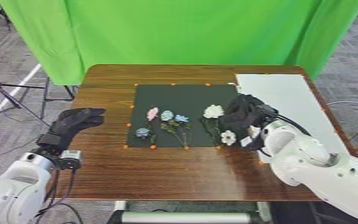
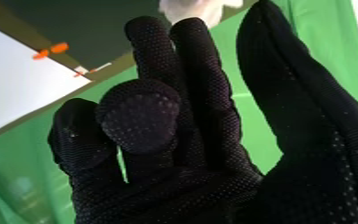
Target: Arrange flowers
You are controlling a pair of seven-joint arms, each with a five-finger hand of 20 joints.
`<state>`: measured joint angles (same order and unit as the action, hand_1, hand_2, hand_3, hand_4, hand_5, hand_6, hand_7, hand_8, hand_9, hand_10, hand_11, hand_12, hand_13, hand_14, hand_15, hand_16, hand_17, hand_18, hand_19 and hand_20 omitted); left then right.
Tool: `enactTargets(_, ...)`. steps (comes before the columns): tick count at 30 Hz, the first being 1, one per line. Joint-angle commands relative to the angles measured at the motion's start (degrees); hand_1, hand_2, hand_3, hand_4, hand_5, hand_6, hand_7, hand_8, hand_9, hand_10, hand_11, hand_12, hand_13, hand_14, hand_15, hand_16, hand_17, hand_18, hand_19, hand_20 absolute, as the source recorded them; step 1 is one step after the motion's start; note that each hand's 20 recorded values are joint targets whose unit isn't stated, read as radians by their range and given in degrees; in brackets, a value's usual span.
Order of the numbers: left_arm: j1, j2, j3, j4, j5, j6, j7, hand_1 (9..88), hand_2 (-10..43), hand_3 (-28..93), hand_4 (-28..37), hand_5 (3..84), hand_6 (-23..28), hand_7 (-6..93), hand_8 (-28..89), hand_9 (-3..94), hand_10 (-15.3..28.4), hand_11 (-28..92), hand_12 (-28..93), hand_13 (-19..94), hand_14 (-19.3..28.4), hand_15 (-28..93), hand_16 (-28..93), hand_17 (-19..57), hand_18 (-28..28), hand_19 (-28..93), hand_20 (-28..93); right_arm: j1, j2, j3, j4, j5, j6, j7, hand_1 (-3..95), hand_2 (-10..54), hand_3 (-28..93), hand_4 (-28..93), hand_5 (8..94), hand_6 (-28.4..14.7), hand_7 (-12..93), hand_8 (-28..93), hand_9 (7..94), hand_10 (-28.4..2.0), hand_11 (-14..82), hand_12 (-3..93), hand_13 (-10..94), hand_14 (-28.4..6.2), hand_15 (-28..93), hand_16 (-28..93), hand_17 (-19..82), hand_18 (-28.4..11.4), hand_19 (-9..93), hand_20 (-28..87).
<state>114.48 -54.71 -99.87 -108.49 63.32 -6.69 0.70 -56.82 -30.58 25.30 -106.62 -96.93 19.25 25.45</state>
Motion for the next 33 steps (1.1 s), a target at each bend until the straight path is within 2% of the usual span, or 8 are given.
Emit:
enactTargets(1,0.0,-0.38,-0.15,-0.03,0.27,-0.7,-0.04,29.7,5.9,60,-20.0,51.0,2.3,15.5,-8,49.5,16.2,22,10,38,20.6,21,-2,3.1,16.0,24,17,-0.02,0.36,3.42,-0.11,-0.06,-0.18,-0.67,41.6,-9.5,64,-15,68.5,0.2,16,-9,71.4,-13.3,13.2,19.5,82,-4.6,66,32,48,-20.2,93,55)
enactTargets(6,-0.43,-0.11,0.29,0.21,0.19,-0.26,0.62,29.8,5.8,60,-20.0,51.1,2.2,15.5,-8,49.5,16.2,22,10,38,20.6,21,-2,3.3,16.0,23,17,-5.29,0.37,14.44,-0.07,1.66,2.6,-1.9,41.2,-9.5,64,-15,68.0,-0.1,16,-9,70.1,-13.8,12.8,19.6,78,-6.6,61,31,44,-20.7,87,54)
enactTargets(11,-0.41,0.08,1.1,0.36,-0.38,1.98,2.97,30.1,5.9,59,-20.2,51.5,2.3,15.7,-8,49.7,16.3,22,10,38,20.6,21,-2,4.1,14.9,21,15,-25.81,-3.73,47.52,-2.5,28.17,-8.29,-19.77,31.5,-5.3,67,-17,62.6,-1.3,15,-9,59.9,-15.2,9.2,19.0,55,-14.7,27,27,27,-17.1,46,44)
enactTargets(15,0.85,0.14,1.57,-0.16,-1.26,5.56,5.73,28.4,7.9,60,-22.0,52.2,2.8,15.5,-8,50.7,16.6,22,10,39,20.2,20,-3,4.9,13.1,18,13,-38.0,-13.02,61.59,-5.72,57.36,-13.26,-35.63,18.0,2.4,64,-17,50.8,-2.5,8,-7,48.2,-15.8,6.1,17.2,40,-15.8,11,27,21,-15.6,18,35)
enactTargets(17,2.13,0.19,1.91,-0.98,-2.14,8.86,7.66,26.6,9.2,60,-24.6,52.5,2.9,15.5,-8,51.0,16.7,22,9,39,19.8,19,-4,5.3,12.4,17,12,-40.82,-17.99,63.16,-6.32,67.76,-16.99,-40.7,9.9,5.2,65,-18,41.9,-1.7,4,-6,40.8,-15.2,4.2,15.5,31,-15.2,7,23,18,-15.0,7,31)
enactTargets(21,3.62,-0.13,2.47,-2.46,-2.71,12.67,10.43,23.1,11.6,60,-27.7,53.1,3.7,14.4,-8,51.6,17.0,21,8,38,18.5,16,-4,5.8,10.9,15,12,-43.93,-26.67,64.35,-5.66,61.85,-18.37,-43.93,4.0,7.3,66,-19,31.8,-0.6,0,-5,32.6,-14.5,1.7,11.8,21,-12.5,1,17,12,-12.9,0,27)
enactTargets(26,3.42,-0.41,3.08,-3.5,-1.31,13.04,12.17,21.2,12.9,58,-28.2,52.8,4.5,13.0,-8,51.5,17.4,20,8,36,17.4,14,-4,5.8,9.5,13,11,-48.37,-34.34,67.37,-5.46,34.08,-16.16,-44.56,-0.4,7.2,67,-20,32.7,0.6,1,-5,30.9,-13.8,1.3,10.1,19,-10.6,-2,14,9,-11.7,-1,24)
enactTargets(33,4.12,-2.27,2.72,-4.92,0.21,11.64,11.52,20.5,12.5,58,-28.3,51.9,4.7,12.6,-8,51.0,17.3,20,8,35,17.4,14,-4,5.7,9.0,13,11,-52.84,-36.89,68.23,-6.16,39.82,-18.65,-44.72,-1.6,6.6,69,-20,35.3,1.8,2,-6,31.0,-13.2,1.6,10.0,18,-10.8,-1,13,8,-11.5,0,23)
